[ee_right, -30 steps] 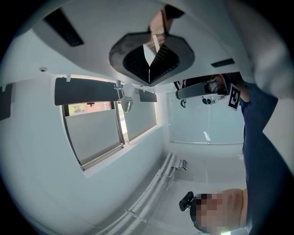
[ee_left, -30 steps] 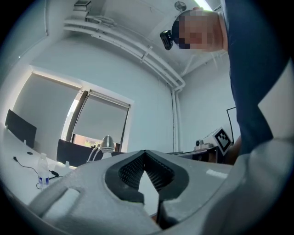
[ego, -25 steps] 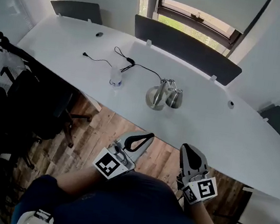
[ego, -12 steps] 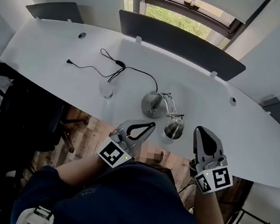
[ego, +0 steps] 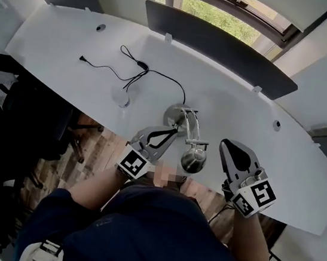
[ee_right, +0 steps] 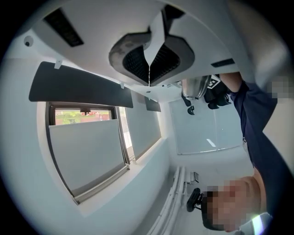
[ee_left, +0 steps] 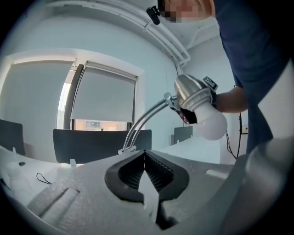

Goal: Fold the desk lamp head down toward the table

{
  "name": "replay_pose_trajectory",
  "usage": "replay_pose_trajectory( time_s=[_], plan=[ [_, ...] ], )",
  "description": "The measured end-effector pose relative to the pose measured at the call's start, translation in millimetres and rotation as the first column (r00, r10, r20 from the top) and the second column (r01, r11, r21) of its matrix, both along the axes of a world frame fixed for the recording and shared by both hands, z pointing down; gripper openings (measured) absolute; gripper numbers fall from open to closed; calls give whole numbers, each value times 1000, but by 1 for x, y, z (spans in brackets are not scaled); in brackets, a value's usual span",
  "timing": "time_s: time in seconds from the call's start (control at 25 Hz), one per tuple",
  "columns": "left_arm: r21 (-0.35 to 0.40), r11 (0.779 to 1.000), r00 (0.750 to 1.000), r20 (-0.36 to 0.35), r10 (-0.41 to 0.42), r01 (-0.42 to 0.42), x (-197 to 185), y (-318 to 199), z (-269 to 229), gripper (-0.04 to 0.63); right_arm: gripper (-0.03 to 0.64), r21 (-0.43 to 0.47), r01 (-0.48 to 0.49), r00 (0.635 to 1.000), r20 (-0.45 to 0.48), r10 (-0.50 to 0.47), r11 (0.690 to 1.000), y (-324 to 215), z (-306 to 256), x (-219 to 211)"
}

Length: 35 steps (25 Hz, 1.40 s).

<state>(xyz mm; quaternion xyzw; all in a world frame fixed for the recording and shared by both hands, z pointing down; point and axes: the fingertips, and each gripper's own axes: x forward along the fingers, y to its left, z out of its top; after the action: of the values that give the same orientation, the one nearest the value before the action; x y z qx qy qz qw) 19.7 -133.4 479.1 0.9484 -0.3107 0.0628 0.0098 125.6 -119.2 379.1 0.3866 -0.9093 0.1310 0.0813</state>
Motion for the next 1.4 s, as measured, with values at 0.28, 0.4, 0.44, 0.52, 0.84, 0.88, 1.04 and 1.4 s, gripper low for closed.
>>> replay_pose_trajectory(
  time_s=[0.28, 0.4, 0.44, 0.52, 0.84, 0.88, 1.04, 1.4],
  plan=[
    [33, 999, 997, 82, -12, 10, 5, -33, 31, 8, 23, -165, 121, 992, 66, -112, 979, -25, 10, -8],
    [41, 999, 993, 114, -10, 5, 5, -44, 40, 25, 59, -216, 158, 987, 64, -148, 964, -30, 12, -14],
    [41, 999, 992, 126, -7, 2, 5, -46, 43, 43, 65, -237, 168, 985, 68, -156, 957, -31, 14, -16],
    [40, 999, 992, 123, -9, 4, 5, -52, 47, 62, 81, -289, 185, 982, 92, -166, 939, -34, 16, -19],
    [61, 997, 989, 144, 30, -39, 11, -66, 59, 120, 108, -517, 284, 957, 203, -207, 808, -42, 23, -36],
    [69, 996, 988, 150, 41, -52, 13, -66, 59, 124, 119, -545, 299, 953, 209, -219, 783, -41, 25, -40],
    [94, 991, 981, 177, 77, -95, 20, -67, 63, 131, 144, -635, 351, 936, 230, -266, 688, -36, 31, -52],
    [144, 976, 964, 235, 128, -165, 27, -71, 65, 133, 150, -788, 402, 914, 312, -260, 467, -26, 34, -64]
  ],
)
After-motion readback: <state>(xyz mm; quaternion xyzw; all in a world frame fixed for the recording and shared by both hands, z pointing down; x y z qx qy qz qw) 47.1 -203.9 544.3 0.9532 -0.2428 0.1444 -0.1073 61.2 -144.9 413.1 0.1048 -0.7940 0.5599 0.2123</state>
